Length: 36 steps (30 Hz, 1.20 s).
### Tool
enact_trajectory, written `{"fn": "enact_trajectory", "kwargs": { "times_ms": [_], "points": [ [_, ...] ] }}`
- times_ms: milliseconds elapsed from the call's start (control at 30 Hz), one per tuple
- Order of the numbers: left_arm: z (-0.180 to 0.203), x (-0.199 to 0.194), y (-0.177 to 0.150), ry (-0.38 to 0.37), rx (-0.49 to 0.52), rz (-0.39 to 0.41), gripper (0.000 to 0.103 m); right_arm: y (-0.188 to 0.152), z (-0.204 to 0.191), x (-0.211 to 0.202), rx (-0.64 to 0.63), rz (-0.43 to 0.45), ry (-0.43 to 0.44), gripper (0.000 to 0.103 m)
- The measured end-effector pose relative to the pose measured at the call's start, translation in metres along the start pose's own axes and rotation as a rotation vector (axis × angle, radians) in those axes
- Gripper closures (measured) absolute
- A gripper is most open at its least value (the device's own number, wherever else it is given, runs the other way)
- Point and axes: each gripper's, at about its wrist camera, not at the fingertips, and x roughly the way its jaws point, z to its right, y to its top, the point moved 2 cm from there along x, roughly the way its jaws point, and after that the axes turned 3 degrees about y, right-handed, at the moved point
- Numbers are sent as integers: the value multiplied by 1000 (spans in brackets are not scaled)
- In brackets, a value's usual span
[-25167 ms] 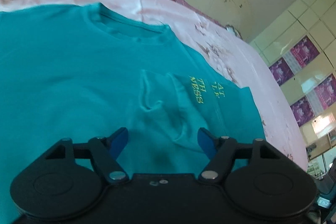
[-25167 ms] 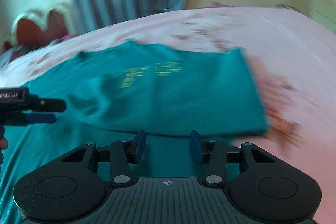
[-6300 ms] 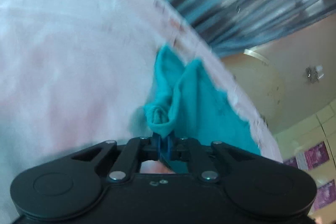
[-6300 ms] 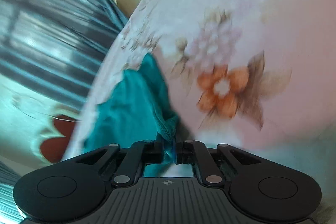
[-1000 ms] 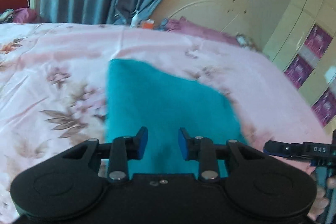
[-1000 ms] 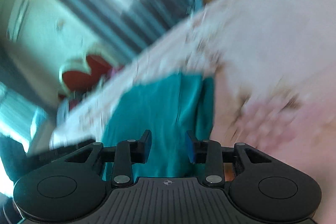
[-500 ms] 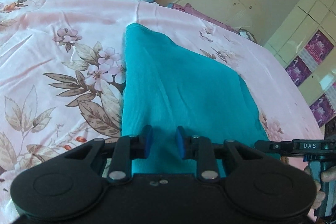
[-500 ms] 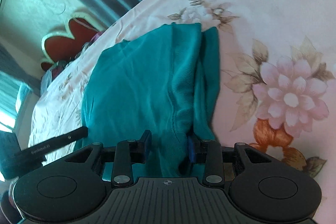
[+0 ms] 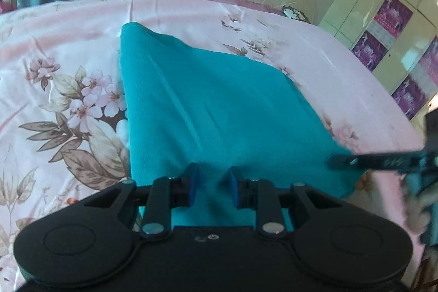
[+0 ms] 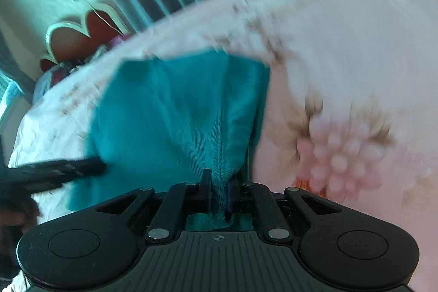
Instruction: Fold small clothes
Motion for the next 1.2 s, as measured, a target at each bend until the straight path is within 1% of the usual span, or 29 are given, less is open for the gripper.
{"fn": "enact_trajectory", "kwargs": {
  "times_ms": [33, 67, 100, 133, 200, 233, 267, 300, 367, 400, 433, 467, 500, 567, 633, 667, 733, 767, 800, 833, 867, 900, 933, 967, 1000, 1033, 1100, 1167, 1200],
  "points": [
    [-4, -6, 3, -12, -10, 1, 79, 2, 0, -6, 7, 22, 1, 88],
    [-8, -15, 6, -18, -18, 27, 77, 5, 0, -14, 6, 56, -18, 66],
    [-13, -23, 12, -19, -15, 59, 73, 9, 1, -24, 0, 107, -46, 52],
    [-16, -27, 18, -14, -9, 85, 73, 17, 4, -34, 3, 167, -50, 45],
    [-25, -26, 35, -1, -5, 114, 72, 36, 13, -34, 48, 197, -33, 45],
    [-29, -19, 47, 13, -3, 120, 72, 48, 11, -29, 34, 203, -39, 59],
    [-31, -13, 56, 12, 1, 125, 72, 60, 5, -22, -4, 209, -50, 78],
    [-33, -5, 65, 12, 2, 121, 72, 70, -1, -14, -32, 208, -56, 81],
    [-34, 18, 77, 18, 19, 103, 72, 83, -11, 9, -81, 170, -56, 82],
    [-34, 29, 80, 17, 25, 93, 72, 86, -15, 26, -125, 131, -90, 82],
    [-35, 40, 79, 2, 28, 82, 72, 82, -14, 42, -171, 64, -157, 82],
    [-37, 57, 75, 5, 45, 36, 69, 73, -8, 61, -200, -32, -233, 82],
    [-37, 66, 70, 15, 68, 20, 70, 66, -4, 58, -218, -6, -220, 82],
    [-36, 61, 70, 9, 70, 37, 70, 68, -3, 49, -199, -3, -223, 82],
    [-37, 50, 74, -7, 73, 96, 70, 70, -9, 31, -223, 117, -217, 82],
    [-39, 48, 77, -11, 71, 114, 70, 74, -15, 30, -222, 144, -198, 82],
    [-45, 54, 87, 15, 66, 128, 70, 84, -26, 35, -232, 172, -157, 82],
    [-49, 61, 92, 14, 59, 121, 70, 88, -30, 42, -247, 162, -151, 82],
    [-53, 71, 96, 29, 58, 87, 70, 89, -31, 55, -258, 126, -161, 82],
    [-55, 83, 97, 44, 69, 42, 71, 91, -26, 76, -260, 49, -217, 82],
    [-56, 86, 98, 44, 81, 52, 70, 88, -20, 91, -253, 0, -252, 82],
    [-56, 87, 104, 56, 71, 54, 74, 92, -17, 91, -234, 29, -235, 82],
    [-54, 84, 108, 65, 73, 69, 74, 95, -16, 91, -216, 28, -234, 82],
    [-53, 82, 111, 58, 84, 100, 73, 97, -18, 89, -221, 50, -243, 82],
    [-54, 84, 114, 45, 80, 102, 72, 99, -21, 88, -240, 73, -256, 82],
    [-56, 91, 116, 38, 71, 78, 72, 102, -22, 93, -249, 73, -259, 82],
    [-57, 110, 119, 27, 72, 26, 65, 108, -21, 105, -239, 58, -284, 82],
    [-57, 112, 125, 30, 74, 38, 65, 113, -20, 108, -216, 62, -309, 82],
    [-57, 108, 126, 26, 49, 34, 68, 114, -21, 105, -211, 70, -313, 82]
  ]
}}
